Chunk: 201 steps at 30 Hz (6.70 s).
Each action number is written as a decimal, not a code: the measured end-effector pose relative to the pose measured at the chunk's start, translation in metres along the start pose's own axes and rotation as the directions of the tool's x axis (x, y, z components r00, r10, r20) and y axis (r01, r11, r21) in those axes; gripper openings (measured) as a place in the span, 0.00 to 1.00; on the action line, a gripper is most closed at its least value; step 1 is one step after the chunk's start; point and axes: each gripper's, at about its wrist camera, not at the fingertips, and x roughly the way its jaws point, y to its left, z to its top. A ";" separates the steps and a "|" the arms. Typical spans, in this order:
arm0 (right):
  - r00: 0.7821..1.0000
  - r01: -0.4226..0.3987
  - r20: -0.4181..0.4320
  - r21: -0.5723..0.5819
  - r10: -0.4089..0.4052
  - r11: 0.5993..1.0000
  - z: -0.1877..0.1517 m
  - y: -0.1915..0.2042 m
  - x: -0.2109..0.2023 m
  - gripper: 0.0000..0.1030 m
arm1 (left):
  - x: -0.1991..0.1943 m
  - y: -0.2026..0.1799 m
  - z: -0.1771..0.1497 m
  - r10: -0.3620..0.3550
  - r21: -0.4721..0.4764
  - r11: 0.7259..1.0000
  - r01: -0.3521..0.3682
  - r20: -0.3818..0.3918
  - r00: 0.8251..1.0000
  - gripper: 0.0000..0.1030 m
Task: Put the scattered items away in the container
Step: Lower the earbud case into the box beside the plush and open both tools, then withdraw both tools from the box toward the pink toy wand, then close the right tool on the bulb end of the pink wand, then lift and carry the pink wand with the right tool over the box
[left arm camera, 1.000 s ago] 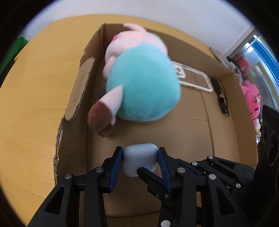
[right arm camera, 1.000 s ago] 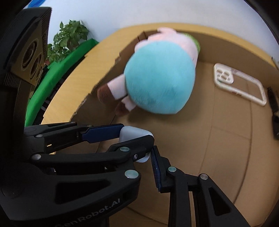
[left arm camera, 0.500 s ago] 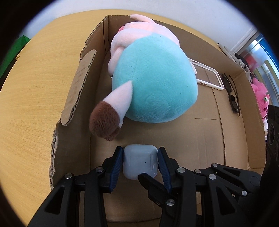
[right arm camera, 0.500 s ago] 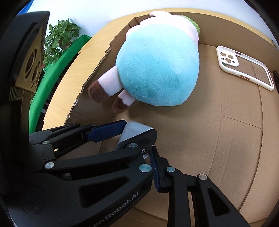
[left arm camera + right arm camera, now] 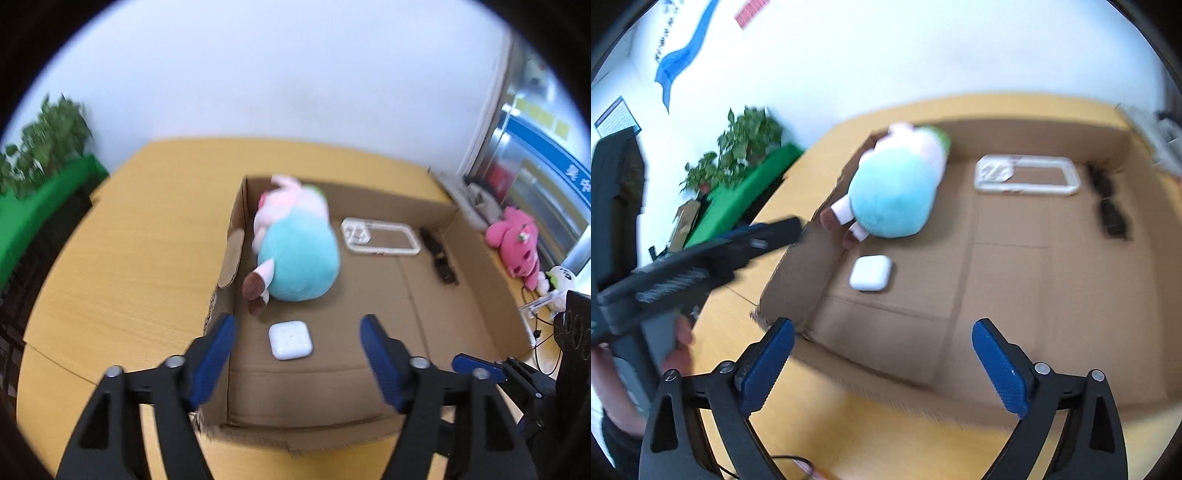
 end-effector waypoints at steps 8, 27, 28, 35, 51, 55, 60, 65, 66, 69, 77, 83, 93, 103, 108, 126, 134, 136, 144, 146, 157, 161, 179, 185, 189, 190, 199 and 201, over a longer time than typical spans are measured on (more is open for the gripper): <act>0.959 0.236 0.199 -0.155 -0.204 0.959 -0.053 0.030 -0.066 1.00 | -0.073 -0.040 -0.060 -0.008 0.041 0.999 0.002 0.158 0.987 0.77; 0.922 0.296 0.304 -0.161 -0.238 0.941 -0.101 0.037 -0.114 1.00 | -0.102 -0.065 -0.113 0.014 0.039 0.999 -0.020 0.150 0.989 0.77; 0.923 0.295 0.304 -0.159 -0.238 0.942 -0.101 0.037 -0.114 1.00 | -0.101 -0.064 -0.114 0.015 0.038 0.999 -0.021 0.149 0.989 0.77; 0.926 0.293 0.292 -0.148 -0.241 0.945 -0.105 0.033 -0.110 1.00 | -0.095 -0.062 -0.119 0.010 0.028 1.000 -0.014 0.129 0.992 0.77; 0.917 0.309 0.310 -0.152 -0.251 0.939 -0.112 0.033 -0.111 1.00 | -0.089 -0.069 -0.127 -0.001 0.039 0.999 -0.004 0.130 0.991 0.77; 0.933 0.279 0.278 -0.152 -0.230 0.948 -0.118 0.025 -0.098 1.00 | -0.083 -0.066 -0.132 0.003 0.032 0.999 -0.006 0.102 0.995 0.77; 0.968 0.216 0.172 -0.179 -0.185 0.960 -0.125 0.015 -0.067 1.00 | -0.069 -0.051 -0.147 0.017 -0.008 1.000 -0.017 0.034 0.999 0.77; 0.989 0.143 0.070 -0.246 -0.129 0.959 -0.136 0.010 -0.038 1.00 | -0.049 -0.036 -0.171 0.007 -0.048 0.999 -0.010 -0.079 0.997 0.77; 0.991 0.136 0.047 -0.258 -0.129 0.956 -0.139 0.009 -0.031 1.00 | -0.045 -0.035 -0.174 -0.001 -0.054 0.999 -0.004 -0.096 0.995 0.77; 0.993 0.109 -0.012 -0.288 -0.118 0.951 -0.145 0.007 -0.016 1.00 | -0.035 -0.033 -0.183 -0.015 -0.074 0.997 0.004 -0.144 0.989 0.77; 0.986 0.055 -0.122 -0.412 -0.115 0.910 -0.151 0.009 0.009 0.83 | -0.016 -0.024 -0.198 -0.062 -0.151 0.988 0.028 -0.225 0.972 0.77; 0.986 0.045 -0.123 -0.450 -0.111 0.892 -0.160 0.011 0.005 0.58 | -0.015 -0.021 -0.198 -0.055 -0.161 0.987 0.019 -0.222 0.974 0.77; 0.984 0.118 -0.082 -0.383 -0.160 0.916 -0.176 0.006 -0.013 0.32 | -0.013 -0.030 -0.197 -0.083 -0.172 0.984 0.045 -0.223 0.971 0.77; 0.946 0.314 -0.028 -0.155 -0.322 0.937 -0.177 -0.036 -0.036 0.32 | -0.023 -0.039 -0.195 -0.129 -0.193 0.977 0.088 -0.209 0.969 0.77; 0.934 0.355 -0.022 -0.059 -0.357 0.933 -0.177 -0.052 -0.047 0.32 | -0.007 -0.065 -0.190 -0.219 -0.198 0.965 0.173 -0.240 0.946 0.77; 0.984 0.142 -0.078 -0.202 -0.161 0.969 -0.222 0.019 -0.046 0.22 | 0.038 -0.071 -0.187 -0.396 -0.372 0.885 0.279 -0.288 0.872 0.11; 0.986 0.137 -0.076 -0.163 -0.151 0.977 -0.214 0.014 -0.051 0.50 | 0.036 -0.074 -0.185 -0.394 -0.348 0.893 0.286 -0.296 0.870 0.10; 0.986 0.131 -0.082 -0.168 -0.146 0.977 -0.210 0.019 -0.047 0.53 | 0.037 -0.077 -0.185 -0.395 -0.346 0.893 0.287 -0.299 0.869 0.10; 0.979 0.150 -0.117 -0.156 -0.169 0.976 -0.198 0.023 -0.033 0.25 | 0.036 -0.083 -0.182 -0.388 -0.308 0.906 0.291 -0.324 0.863 0.10; 0.975 0.166 -0.120 -0.155 -0.186 0.974 -0.200 0.024 -0.037 0.25 | 0.037 -0.086 -0.183 -0.404 -0.304 0.901 0.309 -0.329 0.853 0.10; 0.968 0.251 0.061 -0.135 -0.245 0.958 -0.199 0.036 -0.107 0.25 | -0.008 -0.119 -0.129 -0.495 -0.213 0.866 0.453 -0.229 0.838 0.10; 0.961 0.268 0.102 -0.125 -0.256 0.955 -0.182 0.036 -0.126 0.24 | -0.023 -0.128 -0.103 -0.526 -0.178 0.849 0.498 -0.188 0.830 0.09; 0.971 0.194 0.165 -0.134 -0.171 0.972 -0.101 0.034 -0.109 0.24 | -0.017 -0.115 -0.032 -0.504 -0.154 0.862 0.483 -0.162 0.848 0.08; 0.986 0.135 0.120 -0.134 -0.119 0.982 -0.063 0.027 -0.090 0.24 | 0.003 -0.102 -0.001 -0.487 -0.172 0.871 0.460 -0.180 0.855 0.08; 0.991 0.108 0.091 -0.139 -0.096 0.984 -0.028 0.022 -0.078 0.24 | 0.020 -0.096 0.029 -0.474 -0.169 0.878 0.447 -0.197 0.858 0.08; 0.993 0.096 0.081 -0.134 -0.085 0.986 -0.022 0.023 -0.077 0.24 | 0.025 -0.095 0.036 -0.473 -0.169 0.879 0.445 -0.203 0.857 0.08; 0.999 -0.001 -0.051 -0.032 -0.001 0.999 0.035 -0.001 -0.019 0.23 | 0.083 -0.070 0.076 -0.500 -0.232 0.864 0.447 -0.284 0.818 0.00; 0.997 -0.018 -0.079 -0.010 0.017 1.000 0.040 -0.005 -0.006 0.23 | 0.100 -0.070 0.076 -0.494 -0.230 0.868 0.440 -0.316 0.810 0.00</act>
